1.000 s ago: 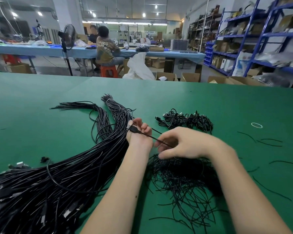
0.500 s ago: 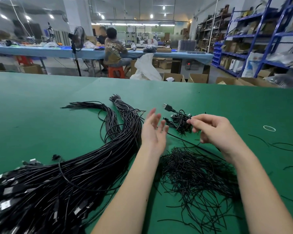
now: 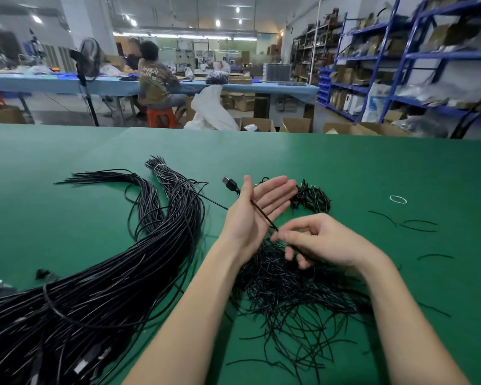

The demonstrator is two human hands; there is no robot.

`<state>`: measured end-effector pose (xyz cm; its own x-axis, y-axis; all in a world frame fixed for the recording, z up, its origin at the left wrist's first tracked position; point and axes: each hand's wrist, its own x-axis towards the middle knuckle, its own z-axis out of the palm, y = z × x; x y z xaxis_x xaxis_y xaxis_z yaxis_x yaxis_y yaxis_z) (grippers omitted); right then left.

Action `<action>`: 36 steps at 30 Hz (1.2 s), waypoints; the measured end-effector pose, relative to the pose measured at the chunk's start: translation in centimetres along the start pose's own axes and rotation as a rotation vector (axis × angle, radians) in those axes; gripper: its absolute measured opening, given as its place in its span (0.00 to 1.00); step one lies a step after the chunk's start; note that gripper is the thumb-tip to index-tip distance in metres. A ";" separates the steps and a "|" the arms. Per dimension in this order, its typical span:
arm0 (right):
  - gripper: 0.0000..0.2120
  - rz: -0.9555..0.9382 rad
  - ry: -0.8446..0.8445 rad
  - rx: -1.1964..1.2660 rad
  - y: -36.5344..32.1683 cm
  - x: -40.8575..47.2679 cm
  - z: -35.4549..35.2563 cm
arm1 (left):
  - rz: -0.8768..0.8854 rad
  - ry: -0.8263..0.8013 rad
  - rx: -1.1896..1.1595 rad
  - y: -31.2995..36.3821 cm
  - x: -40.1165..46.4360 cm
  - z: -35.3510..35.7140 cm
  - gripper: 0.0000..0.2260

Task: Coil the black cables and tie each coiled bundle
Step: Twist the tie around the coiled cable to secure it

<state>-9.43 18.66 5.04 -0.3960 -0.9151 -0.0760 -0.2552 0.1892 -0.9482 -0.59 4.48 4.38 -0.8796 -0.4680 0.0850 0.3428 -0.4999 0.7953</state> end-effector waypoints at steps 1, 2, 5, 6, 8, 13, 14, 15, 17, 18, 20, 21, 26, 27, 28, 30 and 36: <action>0.12 0.028 -0.025 -0.033 0.3 -0.1 -0.2 | 0.006 -0.022 -0.036 0.0 0.0 0.0 0.31; 0.15 0.054 -0.042 -0.054 0.5 -0.2 -0.4 | 0.011 -0.048 -0.067 0.0 0.0 -0.1 0.33; 0.22 0.115 -0.041 -0.186 1.4 -0.2 -1.2 | -0.018 -0.146 -0.129 0.2 -0.2 0.0 0.36; 0.23 0.129 -0.018 -0.273 1.6 -0.2 -1.4 | -0.045 -0.179 -0.113 0.3 -0.3 0.0 0.37; 0.22 0.116 0.077 -0.466 1.5 -0.1 -1.7 | -0.105 -0.236 -0.025 0.4 -0.6 0.0 0.39; 0.05 0.017 0.249 -0.860 -1.2 2.1 -3.0 | -0.241 -0.348 0.234 1.0 -0.9 -0.1 0.38; 0.08 -0.019 0.289 -0.951 -2.3 2.7 -3.6 | -0.262 -0.357 0.280 1.0 -1.0 0.0 0.38; 0.08 -0.060 0.320 -1.003 -3.4 3.2 -4.2 | -0.286 -0.362 0.315 0.9 -1.1 0.1 0.39; 0.08 -0.132 0.354 -1.038 -5.7 3.9 -5.0 | -0.334 -0.351 0.378 0.8 -1.1 0.2 0.39; 0.10 -0.179 0.373 -1.061 -6.7 4.2 -5.1 | -0.352 -0.334 0.412 0.6 -1.0 0.3 0.39; 0.11 -0.240 0.405 -1.177 -8.6 4.5 -4.8 | -0.365 -0.274 0.443 0.5 -0.9 0.4 0.38; 0.10 -0.248 0.401 -1.244 -9.4 4.5 -4.4 | -0.358 -0.233 0.428 0.5 -0.8 0.4 0.37; 0.08 -0.192 0.107 -1.115 -10.0 2.9 -2.0 | -0.241 -0.010 0.245 0.8 -0.3 -0.3 0.30; 0.10 -0.195 0.054 -1.046 -9.4 2.6 -1.7 | -0.210 0.011 0.202 1.0 -0.2 -0.6 0.30; 0.11 -0.203 0.017 -0.983 -8.6 2.3 -1.4 | -0.184 0.019 0.163 1.2 -0.1 -0.9 0.31; 0.12 -0.196 -0.038 -0.838 -6.5 2.0 -1.1 | -0.161 0.011 0.083 1.6 0.0 -1.1 0.32; 0.14 -0.164 -0.120 -0.353 -1.7 1.2 -1.3 | -0.137 -0.041 0.059 1.1 -0.3 -0.3 0.34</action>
<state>-10.61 17.73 6.94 -0.2245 -0.9744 0.0127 -0.6021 0.1284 -0.7880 0.16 3.84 5.08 -0.9298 -0.3680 -0.0033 0.2000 -0.5129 0.8348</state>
